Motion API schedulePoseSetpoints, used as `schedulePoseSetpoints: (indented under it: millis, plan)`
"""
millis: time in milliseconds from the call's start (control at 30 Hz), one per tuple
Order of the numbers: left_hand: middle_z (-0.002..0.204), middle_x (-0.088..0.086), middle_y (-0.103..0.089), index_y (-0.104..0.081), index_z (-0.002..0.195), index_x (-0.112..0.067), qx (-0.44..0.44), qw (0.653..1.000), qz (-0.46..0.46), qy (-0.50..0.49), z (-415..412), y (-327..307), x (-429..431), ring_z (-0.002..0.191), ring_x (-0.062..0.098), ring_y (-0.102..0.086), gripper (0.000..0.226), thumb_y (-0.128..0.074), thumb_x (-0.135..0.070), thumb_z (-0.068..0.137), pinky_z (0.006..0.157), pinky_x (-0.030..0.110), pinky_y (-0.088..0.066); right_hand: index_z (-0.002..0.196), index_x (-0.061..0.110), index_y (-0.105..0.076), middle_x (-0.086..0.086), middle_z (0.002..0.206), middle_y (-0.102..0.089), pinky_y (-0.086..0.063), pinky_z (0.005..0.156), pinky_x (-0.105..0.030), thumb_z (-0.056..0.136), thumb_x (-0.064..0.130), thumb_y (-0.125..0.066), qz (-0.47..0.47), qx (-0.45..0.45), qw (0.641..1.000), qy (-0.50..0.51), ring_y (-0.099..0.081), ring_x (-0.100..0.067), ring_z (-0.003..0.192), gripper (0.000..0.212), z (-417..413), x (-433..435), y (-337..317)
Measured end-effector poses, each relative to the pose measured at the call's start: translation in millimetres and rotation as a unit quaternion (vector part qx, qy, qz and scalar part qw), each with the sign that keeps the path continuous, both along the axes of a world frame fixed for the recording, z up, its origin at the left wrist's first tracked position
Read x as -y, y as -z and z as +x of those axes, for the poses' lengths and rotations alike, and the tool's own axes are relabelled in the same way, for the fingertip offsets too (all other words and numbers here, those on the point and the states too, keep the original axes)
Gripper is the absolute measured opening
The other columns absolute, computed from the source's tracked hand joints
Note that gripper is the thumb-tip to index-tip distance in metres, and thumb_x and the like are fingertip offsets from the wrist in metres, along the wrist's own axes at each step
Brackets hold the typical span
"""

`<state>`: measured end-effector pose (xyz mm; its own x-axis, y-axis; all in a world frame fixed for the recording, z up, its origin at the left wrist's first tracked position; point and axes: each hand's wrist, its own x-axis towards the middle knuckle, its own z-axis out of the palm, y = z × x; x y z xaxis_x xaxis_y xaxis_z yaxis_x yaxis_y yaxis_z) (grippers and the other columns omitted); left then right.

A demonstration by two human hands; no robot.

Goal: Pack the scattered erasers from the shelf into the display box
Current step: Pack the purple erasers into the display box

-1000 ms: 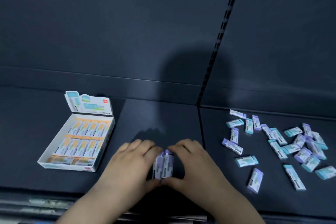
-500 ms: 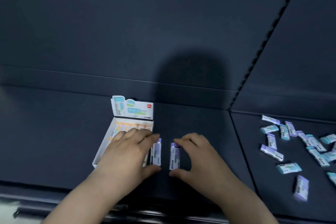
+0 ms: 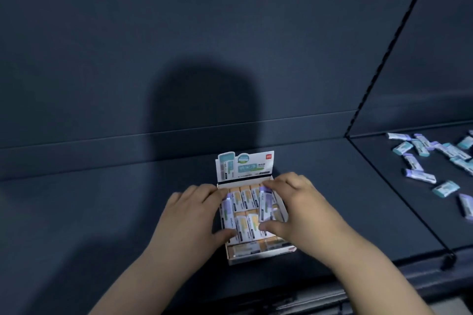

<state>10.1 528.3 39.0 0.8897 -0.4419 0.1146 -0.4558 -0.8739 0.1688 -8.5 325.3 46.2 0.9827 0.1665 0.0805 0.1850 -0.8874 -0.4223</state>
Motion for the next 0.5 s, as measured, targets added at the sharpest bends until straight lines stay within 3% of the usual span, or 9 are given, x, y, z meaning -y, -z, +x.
schedulePoseSetpoints:
  millis: [67,200,500]
  plan:
    - [0.140,-0.019,-0.032,-0.026,0.144,-0.036,0.009,1.000,-0.011,-0.009,3,3,-3,0.127,0.005,-0.031,0.073,-0.052,-0.063,0.081,0.102,0.025,-0.023,0.139,0.033,-0.036,0.017,0.126,-0.037,-0.029,0.104,-0.018,0.074,0.050,-0.070,-0.013,-0.004,1.000,0.010,-0.030,-0.003,0.123,0.075,1,3,0]
    - [0.138,-0.020,-0.030,-0.025,0.143,-0.037,0.009,0.999,-0.022,-0.034,5,7,0,0.125,0.003,-0.029,0.072,-0.050,-0.064,0.081,0.102,0.024,-0.023,0.138,0.034,-0.036,0.016,0.127,-0.038,-0.030,0.104,-0.019,0.076,0.047,-0.069,-0.025,-0.018,1.000,0.008,-0.030,-0.004,0.124,0.072,8,9,0]
    - [0.132,-0.016,-0.044,-0.036,0.135,-0.035,0.004,0.998,0.007,-0.065,23,25,26,0.120,0.009,-0.038,0.060,-0.057,-0.053,0.082,0.094,0.027,-0.027,0.129,0.026,-0.044,0.008,0.129,-0.044,-0.033,0.103,-0.025,0.076,0.038,-0.071,-0.047,-0.058,0.994,-0.076,-0.036,-0.012,0.123,0.061,49,-9,12]
